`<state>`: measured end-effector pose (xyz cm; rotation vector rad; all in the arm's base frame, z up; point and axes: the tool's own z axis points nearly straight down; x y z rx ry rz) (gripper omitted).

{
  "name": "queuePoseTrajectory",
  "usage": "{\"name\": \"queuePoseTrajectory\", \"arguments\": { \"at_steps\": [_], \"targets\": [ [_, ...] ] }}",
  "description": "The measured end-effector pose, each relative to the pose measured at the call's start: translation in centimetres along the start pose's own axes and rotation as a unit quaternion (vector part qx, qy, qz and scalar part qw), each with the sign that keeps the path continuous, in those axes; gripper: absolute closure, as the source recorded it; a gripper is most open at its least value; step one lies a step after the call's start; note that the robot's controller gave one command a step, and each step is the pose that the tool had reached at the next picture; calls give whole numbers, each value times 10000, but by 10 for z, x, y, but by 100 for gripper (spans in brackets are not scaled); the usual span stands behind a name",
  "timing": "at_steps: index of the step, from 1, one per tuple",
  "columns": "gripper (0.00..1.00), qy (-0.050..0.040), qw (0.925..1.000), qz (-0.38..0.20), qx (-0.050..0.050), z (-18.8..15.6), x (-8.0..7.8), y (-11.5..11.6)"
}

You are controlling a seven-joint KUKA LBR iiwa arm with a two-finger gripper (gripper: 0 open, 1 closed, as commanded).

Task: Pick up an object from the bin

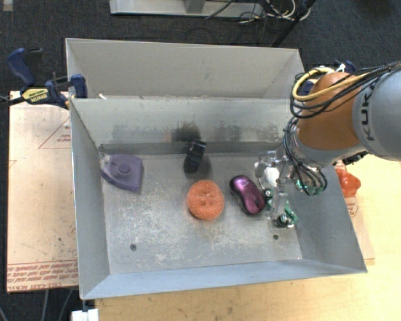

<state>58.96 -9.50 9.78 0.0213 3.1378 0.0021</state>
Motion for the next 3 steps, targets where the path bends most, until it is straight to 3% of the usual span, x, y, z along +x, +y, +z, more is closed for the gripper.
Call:
{"name": "queuePoseTrajectory", "arguments": {
  "at_steps": [1, 2, 3],
  "targets": [
    [100, 41, 9947, 1032, 3, 27, -6, 5],
    [0, 46, 9947, 1031, 3, 27, -6, 6],
    [0, 46, 9947, 1030, 4, 27, -6, 6]
  ]
}}
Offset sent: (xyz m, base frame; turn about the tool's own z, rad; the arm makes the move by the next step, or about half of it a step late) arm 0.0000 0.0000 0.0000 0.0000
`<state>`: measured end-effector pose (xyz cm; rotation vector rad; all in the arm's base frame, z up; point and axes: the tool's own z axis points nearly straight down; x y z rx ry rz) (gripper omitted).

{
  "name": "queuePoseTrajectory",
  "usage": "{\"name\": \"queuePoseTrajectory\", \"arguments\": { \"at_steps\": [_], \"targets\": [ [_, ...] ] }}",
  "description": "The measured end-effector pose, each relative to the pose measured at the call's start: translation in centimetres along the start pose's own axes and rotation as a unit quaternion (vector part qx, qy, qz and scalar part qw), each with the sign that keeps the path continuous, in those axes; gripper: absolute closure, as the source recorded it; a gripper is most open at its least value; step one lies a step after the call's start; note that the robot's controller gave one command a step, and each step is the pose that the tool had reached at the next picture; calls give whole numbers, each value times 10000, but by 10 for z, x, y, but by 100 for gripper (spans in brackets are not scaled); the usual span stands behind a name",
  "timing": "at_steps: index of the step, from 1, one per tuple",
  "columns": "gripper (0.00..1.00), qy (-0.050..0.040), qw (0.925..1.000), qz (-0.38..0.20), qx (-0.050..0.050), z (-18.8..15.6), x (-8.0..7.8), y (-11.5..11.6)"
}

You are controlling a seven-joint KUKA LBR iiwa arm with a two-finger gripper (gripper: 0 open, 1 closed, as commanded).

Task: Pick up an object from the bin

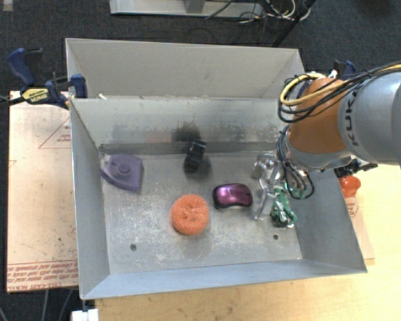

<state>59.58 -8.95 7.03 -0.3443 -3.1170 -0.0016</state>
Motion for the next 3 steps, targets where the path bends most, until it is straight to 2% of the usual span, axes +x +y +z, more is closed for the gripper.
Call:
{"name": "queuePoseTrajectory", "arguments": {
  "at_steps": [3],
  "targets": [
    [0, -1, 10000, 0, 1, 0, 0, 0]
  ]
}}
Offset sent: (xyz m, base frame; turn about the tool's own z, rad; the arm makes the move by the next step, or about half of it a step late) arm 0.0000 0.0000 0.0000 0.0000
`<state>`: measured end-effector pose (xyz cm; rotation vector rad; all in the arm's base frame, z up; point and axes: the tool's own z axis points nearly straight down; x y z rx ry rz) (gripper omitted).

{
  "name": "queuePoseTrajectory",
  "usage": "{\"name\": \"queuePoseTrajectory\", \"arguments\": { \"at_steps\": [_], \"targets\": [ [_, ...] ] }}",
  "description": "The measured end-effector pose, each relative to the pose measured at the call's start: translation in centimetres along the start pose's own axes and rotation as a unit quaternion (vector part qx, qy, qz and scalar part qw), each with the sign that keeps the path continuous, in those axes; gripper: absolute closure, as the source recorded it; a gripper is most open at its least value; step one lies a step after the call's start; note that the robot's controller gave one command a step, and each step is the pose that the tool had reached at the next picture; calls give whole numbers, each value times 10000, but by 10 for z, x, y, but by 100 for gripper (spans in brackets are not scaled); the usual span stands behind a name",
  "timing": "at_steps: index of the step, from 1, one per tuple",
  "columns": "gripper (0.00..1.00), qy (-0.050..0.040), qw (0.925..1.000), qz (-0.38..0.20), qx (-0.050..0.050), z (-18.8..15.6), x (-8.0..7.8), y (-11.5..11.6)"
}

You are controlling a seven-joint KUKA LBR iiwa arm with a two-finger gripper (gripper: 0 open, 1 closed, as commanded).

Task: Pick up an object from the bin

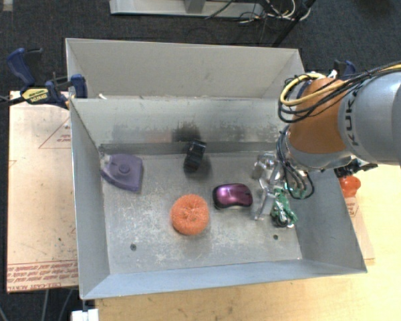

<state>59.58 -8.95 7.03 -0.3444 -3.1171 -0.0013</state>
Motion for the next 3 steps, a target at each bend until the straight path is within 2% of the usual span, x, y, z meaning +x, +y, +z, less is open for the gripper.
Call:
{"name": "queuePoseTrajectory", "arguments": {
  "at_steps": [1, 2, 3],
  "targets": [
    [0, 0, 9995, 325, -2, 0, 2, 4],
    [100, -6, 9955, 952, -6, 0, 9, 46],
    [100, -5, 9954, 954, -4, 0, 9, 46]
  ]
}}
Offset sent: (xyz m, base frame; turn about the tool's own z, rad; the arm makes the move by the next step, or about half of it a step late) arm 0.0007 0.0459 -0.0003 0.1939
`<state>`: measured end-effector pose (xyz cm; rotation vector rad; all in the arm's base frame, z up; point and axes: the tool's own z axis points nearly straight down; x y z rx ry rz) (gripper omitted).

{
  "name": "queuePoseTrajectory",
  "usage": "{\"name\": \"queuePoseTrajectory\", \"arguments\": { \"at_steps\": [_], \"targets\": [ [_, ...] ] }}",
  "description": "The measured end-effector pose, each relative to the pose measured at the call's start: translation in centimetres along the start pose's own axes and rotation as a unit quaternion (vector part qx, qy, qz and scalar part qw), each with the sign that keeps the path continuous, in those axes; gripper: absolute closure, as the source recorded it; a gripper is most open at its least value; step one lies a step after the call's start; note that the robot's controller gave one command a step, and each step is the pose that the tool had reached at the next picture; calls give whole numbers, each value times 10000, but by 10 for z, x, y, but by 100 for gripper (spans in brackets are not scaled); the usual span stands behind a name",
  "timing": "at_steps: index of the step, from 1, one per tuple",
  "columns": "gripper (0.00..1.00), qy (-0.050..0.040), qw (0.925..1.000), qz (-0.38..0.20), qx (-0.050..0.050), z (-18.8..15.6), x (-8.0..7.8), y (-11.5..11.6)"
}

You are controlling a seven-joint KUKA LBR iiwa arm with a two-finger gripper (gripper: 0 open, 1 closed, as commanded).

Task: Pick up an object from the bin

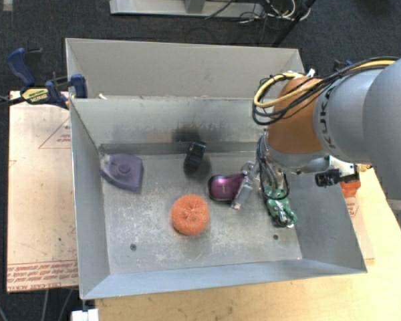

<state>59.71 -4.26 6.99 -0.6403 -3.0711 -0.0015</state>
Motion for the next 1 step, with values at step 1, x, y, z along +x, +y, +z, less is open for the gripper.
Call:
{"name": "queuePoseTrajectory", "arguments": {
  "at_steps": [1],
  "targets": [
    [100, -1, 10000, 0, 1, 0, 0, 0]
  ]
}}
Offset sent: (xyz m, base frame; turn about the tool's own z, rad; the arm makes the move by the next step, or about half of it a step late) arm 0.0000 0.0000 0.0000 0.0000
